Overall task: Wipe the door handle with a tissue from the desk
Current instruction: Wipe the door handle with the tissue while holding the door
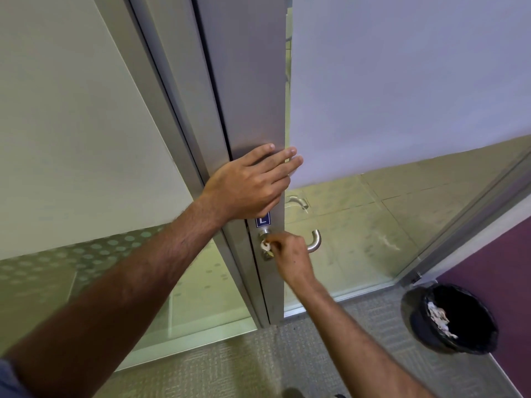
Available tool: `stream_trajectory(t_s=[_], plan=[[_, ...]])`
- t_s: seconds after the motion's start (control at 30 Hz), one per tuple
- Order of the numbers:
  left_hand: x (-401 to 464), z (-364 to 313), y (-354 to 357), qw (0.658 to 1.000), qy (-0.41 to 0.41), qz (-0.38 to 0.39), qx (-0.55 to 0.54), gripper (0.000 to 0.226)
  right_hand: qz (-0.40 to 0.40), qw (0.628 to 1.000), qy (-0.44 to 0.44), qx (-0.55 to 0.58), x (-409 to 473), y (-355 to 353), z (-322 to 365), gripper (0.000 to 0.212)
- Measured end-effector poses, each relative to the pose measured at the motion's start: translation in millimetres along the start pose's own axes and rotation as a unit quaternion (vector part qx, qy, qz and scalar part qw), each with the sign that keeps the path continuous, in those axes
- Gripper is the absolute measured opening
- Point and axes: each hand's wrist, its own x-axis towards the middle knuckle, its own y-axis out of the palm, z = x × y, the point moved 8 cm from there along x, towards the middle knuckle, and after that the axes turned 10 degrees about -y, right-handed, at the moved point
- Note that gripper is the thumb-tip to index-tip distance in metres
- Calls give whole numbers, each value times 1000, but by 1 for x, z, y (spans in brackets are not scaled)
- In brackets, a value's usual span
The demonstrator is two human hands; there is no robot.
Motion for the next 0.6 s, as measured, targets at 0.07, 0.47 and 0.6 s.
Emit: stream_trajectory(t_s=[0.07,0.47,0.6], plan=[[2,1,0,1000,0,6,2,39,-26,999,2,-42,5,5,4,16],[2,0,0,1000,-1,-5,-11,37,-107,954,119,255,-35,-12,-8,18],[0,3,2,1000,-1,4,-5,39,-77,694,429,573,-94,87,-55,22]])
